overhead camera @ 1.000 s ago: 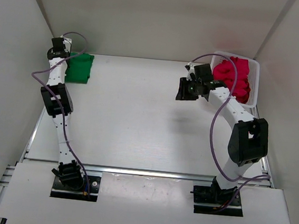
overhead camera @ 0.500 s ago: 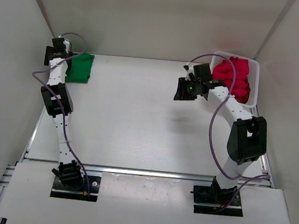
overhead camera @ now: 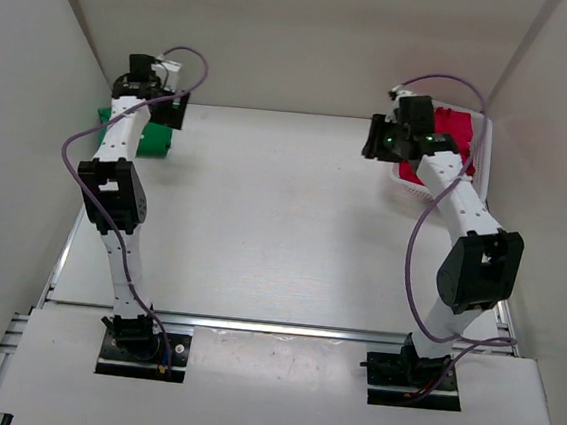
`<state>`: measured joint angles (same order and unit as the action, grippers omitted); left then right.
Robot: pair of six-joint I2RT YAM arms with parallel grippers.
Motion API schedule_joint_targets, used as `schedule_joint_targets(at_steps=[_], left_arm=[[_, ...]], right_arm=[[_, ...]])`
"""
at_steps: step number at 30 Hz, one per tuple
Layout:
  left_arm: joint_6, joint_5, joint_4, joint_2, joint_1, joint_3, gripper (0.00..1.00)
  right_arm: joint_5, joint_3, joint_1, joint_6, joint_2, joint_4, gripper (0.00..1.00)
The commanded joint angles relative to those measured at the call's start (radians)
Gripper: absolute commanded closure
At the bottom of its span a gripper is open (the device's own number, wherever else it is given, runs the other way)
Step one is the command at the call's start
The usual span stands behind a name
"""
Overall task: Fold and stack the t-shirts
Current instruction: Put the neatly folded tshirt into the corner of the board with the left arm, then grab crumpled tshirt from bin with the right arm
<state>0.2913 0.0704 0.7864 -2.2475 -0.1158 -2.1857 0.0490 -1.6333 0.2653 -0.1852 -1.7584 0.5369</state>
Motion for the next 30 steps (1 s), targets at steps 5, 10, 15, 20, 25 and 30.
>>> schedule_joint_targets(at_steps=[5,10,15,20,25,30], left_arm=[[-0.007,0.261,0.05,0.215,0.286,0.323,0.01],[-0.107,0.35,0.138,0.155,0.332,0.281,0.01],[-0.144,0.333,0.135,0.175,0.321,0.346,0.02],[-0.126,0.273,0.125,0.229,0.332,0.438,0.01],[-0.116,0.256,0.117,0.259,0.338,0.487,0.01],[-0.112,0.25,0.122,0.261,0.349,0.483,0.02]], right_arm=[[-0.316,-0.114,-0.263,-0.083,0.005,0.044,0.31],[-0.36,-0.138,-0.366,-0.076,-0.122,0.054,0.24],[-0.327,-0.171,-0.402,-0.077,-0.237,0.041,0.24],[-0.319,-0.206,-0.413,-0.085,-0.312,0.054,0.5],[-0.385,-0.256,-0.408,-0.093,-0.305,0.069,0.89],[-0.471,-0.279,-0.397,-0.066,-0.247,0.048,1.0]])
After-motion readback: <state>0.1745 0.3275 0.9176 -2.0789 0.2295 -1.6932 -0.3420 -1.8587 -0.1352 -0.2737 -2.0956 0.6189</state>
